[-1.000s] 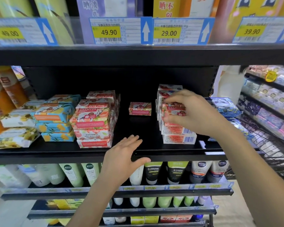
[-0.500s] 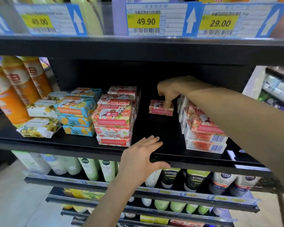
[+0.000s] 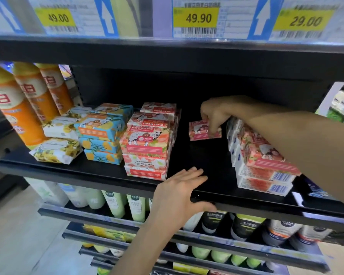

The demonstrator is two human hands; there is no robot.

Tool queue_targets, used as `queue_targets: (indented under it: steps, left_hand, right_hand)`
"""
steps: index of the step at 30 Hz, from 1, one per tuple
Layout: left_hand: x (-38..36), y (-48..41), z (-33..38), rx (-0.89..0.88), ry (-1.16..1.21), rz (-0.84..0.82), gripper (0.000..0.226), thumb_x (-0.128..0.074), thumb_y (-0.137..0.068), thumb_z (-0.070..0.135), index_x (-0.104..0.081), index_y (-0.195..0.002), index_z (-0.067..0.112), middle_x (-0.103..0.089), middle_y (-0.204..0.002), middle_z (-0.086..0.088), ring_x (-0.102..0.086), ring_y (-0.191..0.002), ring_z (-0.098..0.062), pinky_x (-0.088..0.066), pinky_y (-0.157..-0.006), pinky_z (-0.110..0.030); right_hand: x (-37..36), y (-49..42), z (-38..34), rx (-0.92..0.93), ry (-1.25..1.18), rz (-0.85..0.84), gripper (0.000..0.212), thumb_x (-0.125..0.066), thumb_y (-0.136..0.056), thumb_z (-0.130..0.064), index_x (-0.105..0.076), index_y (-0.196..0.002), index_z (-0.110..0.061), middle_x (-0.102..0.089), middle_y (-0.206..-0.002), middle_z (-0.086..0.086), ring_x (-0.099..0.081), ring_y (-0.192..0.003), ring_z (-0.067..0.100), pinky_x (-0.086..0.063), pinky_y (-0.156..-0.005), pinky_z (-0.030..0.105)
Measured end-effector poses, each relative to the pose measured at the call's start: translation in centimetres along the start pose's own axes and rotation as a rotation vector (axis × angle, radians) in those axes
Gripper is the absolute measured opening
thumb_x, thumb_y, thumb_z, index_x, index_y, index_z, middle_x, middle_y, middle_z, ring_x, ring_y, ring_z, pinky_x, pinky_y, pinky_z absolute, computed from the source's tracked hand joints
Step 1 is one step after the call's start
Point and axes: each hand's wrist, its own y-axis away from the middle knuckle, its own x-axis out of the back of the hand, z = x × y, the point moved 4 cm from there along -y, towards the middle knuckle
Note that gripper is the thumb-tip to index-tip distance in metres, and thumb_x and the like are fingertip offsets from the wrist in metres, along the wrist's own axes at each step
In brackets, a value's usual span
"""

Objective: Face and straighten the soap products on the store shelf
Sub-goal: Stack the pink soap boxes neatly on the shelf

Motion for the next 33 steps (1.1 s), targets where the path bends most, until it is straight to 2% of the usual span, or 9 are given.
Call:
queue_targets:
  steps: [5,7,10,14,18,22,25,29,33]
  left_hand:
    - [0.2,-0.1,0.3,0.031,-0.01,-0.058,0.08,-0.062,-0.064,0.079,-0.067,-0.132,0.036,-0.056,-0.143,0.02,-0.029,-0.134,0.009,-0.019,-0.11,-0.009]
    - [0.4,-0.1,0.5,0.041,-0.004,-0.106,0.082,-0.068,-0.065,0.076,-0.063,-0.136,0.037,-0.05,-0.148,0.022,-0.024,-0.135,0.01,-0.015,-0.108,-0.005]
    - [0.7,-0.1,0.8,0.065,-0.006,-0.16,0.082,-0.075,-0.071,0.071,-0.055,-0.144,0.04,-0.041,-0.153,0.026,-0.018,-0.139,0.013,-0.006,-0.106,0.003]
    - [1.2,-0.2,1.3,0.133,0.005,-0.223,0.097,-0.077,-0.071,0.07,-0.036,-0.155,0.041,-0.038,-0.158,0.022,-0.033,-0.146,0.001,-0.032,-0.117,-0.022]
    - [2.5,-0.1,1.3,0.294,0.563,-0.247,0.105,-0.085,-0.064,0.062,-0.037,-0.154,0.038,-0.05,-0.148,0.024,-0.046,-0.136,0.005,-0.039,-0.118,-0.036]
    - [3.9,0.5,2.2,0.344,1.089,-0.183,0.096,-0.086,-0.065,0.065,-0.052,-0.143,0.021,-0.066,-0.136,0.0,-0.063,-0.128,-0.022,-0.049,-0.108,-0.045]
    - [4.8,0.9,3.3,0.358,1.224,-0.178,0.082,-0.079,-0.076,0.062,-0.06,-0.136,0.01,-0.069,-0.131,-0.008,-0.065,-0.124,-0.027,-0.054,-0.102,-0.04]
    - [5.1,1.5,3.4,0.459,1.241,-0.083,0.045,-0.071,-0.09,0.031,-0.066,-0.126,0.005,-0.075,-0.118,-0.013,-0.071,-0.114,-0.028,-0.06,-0.09,-0.036]
    - [5.0,2.4,3.2,0.499,1.304,-0.042,0.042,-0.063,-0.089,0.023,-0.066,-0.125,0.002,-0.075,-0.118,-0.014,-0.072,-0.112,-0.028,-0.061,-0.089,-0.037]
  right_hand:
    - [1.0,2.8,0.8,0.005,-0.138,0.125,0.054,-0.083,-0.061,-0.028,-0.07,-0.111,-0.012,-0.071,-0.098,0.004,-0.069,-0.083,0.023,-0.062,-0.072,0.039]
    - [1.5,5.1,0.8,0.036,-0.198,0.225,0.064,-0.082,-0.066,-0.029,-0.064,-0.126,-0.015,-0.063,-0.108,0.001,-0.064,-0.089,0.019,-0.059,-0.079,0.042]
    - [1.5,8.9,0.5,0.052,-0.292,0.33,0.069,-0.082,-0.072,-0.033,-0.056,-0.135,-0.023,-0.05,-0.118,-0.005,-0.055,-0.098,0.014,-0.051,-0.084,0.034]
    - [0.3,14.1,-0.5,0.067,-0.377,0.51,0.065,-0.086,-0.07,-0.031,-0.062,-0.131,-0.021,-0.051,-0.118,-0.003,-0.053,-0.101,0.013,-0.042,-0.085,0.024]
    - [-2.5,18.1,-1.1,0.122,-0.497,0.694,0.064,-0.09,-0.068,-0.025,-0.067,-0.126,-0.016,-0.055,-0.116,0.0,-0.056,-0.104,0.015,-0.04,-0.093,0.019]
    - [-6.2,20.4,-2.0,0.171,-0.602,0.795,0.068,-0.089,-0.072,-0.023,-0.062,-0.134,-0.019,-0.05,-0.121,-0.007,-0.051,-0.116,0.012,-0.04,-0.101,0.02]
    - [-8.5,21.3,-3.0,0.19,-0.688,0.796,0.069,-0.09,-0.075,-0.022,-0.059,-0.137,-0.022,-0.048,-0.125,-0.012,-0.049,-0.123,0.01,-0.039,-0.103,0.019]
    - [-10.7,21.6,-4.3,0.188,-0.795,0.794,0.073,-0.089,-0.077,-0.019,-0.057,-0.142,-0.025,-0.049,-0.13,-0.013,-0.048,-0.128,0.008,-0.037,-0.106,0.017]
    - [-12.0,22.0,-5.3,0.159,-1.064,0.787,0.077,-0.085,-0.082,-0.018,-0.048,-0.148,-0.033,-0.047,-0.144,-0.021,-0.044,-0.138,0.0,-0.036,-0.11,0.013]
